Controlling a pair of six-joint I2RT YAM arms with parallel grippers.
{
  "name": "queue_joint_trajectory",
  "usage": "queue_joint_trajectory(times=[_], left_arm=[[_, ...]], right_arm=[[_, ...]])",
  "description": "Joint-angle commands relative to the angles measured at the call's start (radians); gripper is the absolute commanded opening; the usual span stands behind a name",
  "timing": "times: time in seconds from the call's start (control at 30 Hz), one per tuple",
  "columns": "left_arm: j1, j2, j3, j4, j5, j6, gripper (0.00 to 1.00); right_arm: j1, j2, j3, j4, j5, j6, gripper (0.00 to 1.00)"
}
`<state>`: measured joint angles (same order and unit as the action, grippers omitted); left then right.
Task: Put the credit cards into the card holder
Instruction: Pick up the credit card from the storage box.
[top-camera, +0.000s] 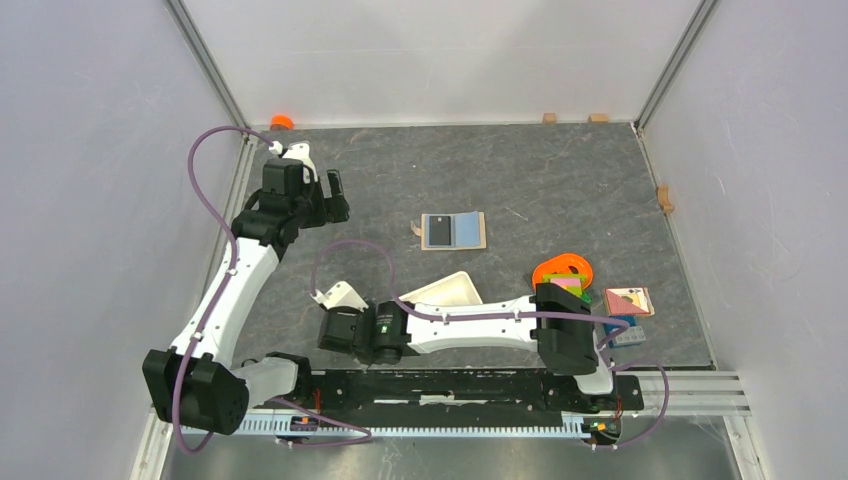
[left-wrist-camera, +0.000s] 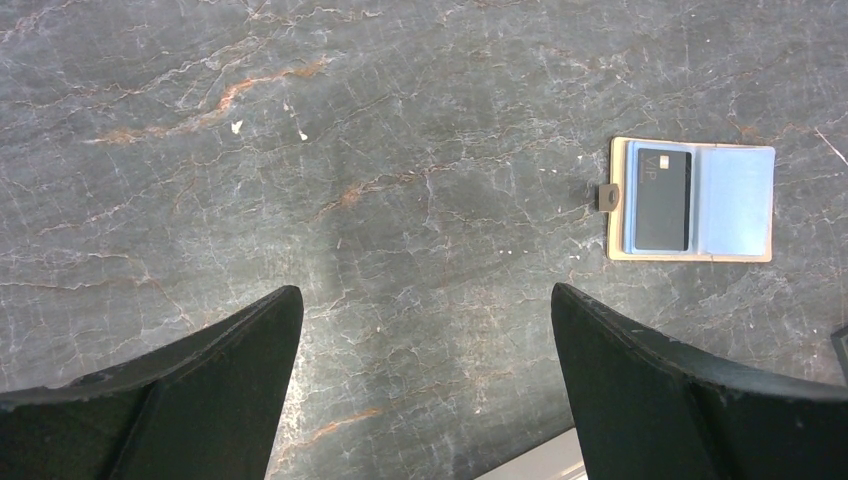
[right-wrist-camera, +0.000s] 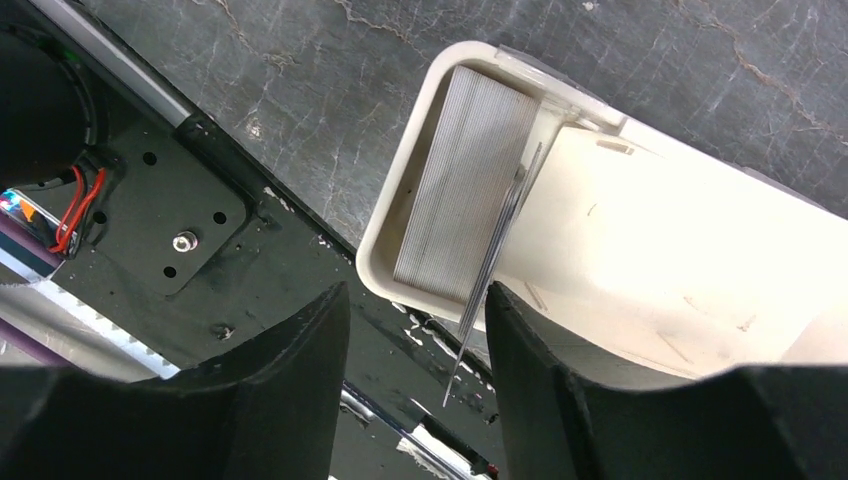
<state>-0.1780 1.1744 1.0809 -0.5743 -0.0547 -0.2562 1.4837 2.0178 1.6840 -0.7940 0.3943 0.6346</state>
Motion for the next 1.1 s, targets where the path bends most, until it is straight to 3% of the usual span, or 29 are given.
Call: queue_joint_trajectory(times=[0.0, 0.27, 0.37, 0.43, 0.7, 0.97, 1.07], left_arm=[[0.005, -0.023, -0.001, 0.022, -0.022, 0.029, 1.0], [0.005, -0.019, -0.001, 0.022, -0.022, 0.029, 1.0], [0.005, -0.02, -0.003, 0.023, -0.025, 0.031, 1.0], [0.005, -0.019, -0.002, 0.022, -0.024, 0.031, 1.0], [0.004, -0.018, -0.003, 0.022, -0.022, 0.031, 1.0], [0.005, -0.021, -0.004, 0.022, -0.023, 0.031, 1.0], [0.005, -0.021, -0.003, 0.022, -0.024, 0.031, 1.0]], right_arm=[[-0.002, -0.075, -0.021, 0.036, 0.028, 0.028, 0.56], [-0.006, -0.116, -0.056, 0.049, 0.036, 0.035, 0.5], [-0.008, -0.119, -0.064, 0.05, 0.032, 0.038, 0.4], [-0.009, -0.122, -0.079, 0.056, 0.027, 0.039, 0.39], [-0.042, -0.125, -0.16, 0.132, -0.011, 0.039, 0.63], [-0.074, -0.101, -0.116, 0.159, -0.008, 0.008, 0.68], [-0.105, -0.115, -0.112, 0.18, -0.008, -0.008, 0.64]])
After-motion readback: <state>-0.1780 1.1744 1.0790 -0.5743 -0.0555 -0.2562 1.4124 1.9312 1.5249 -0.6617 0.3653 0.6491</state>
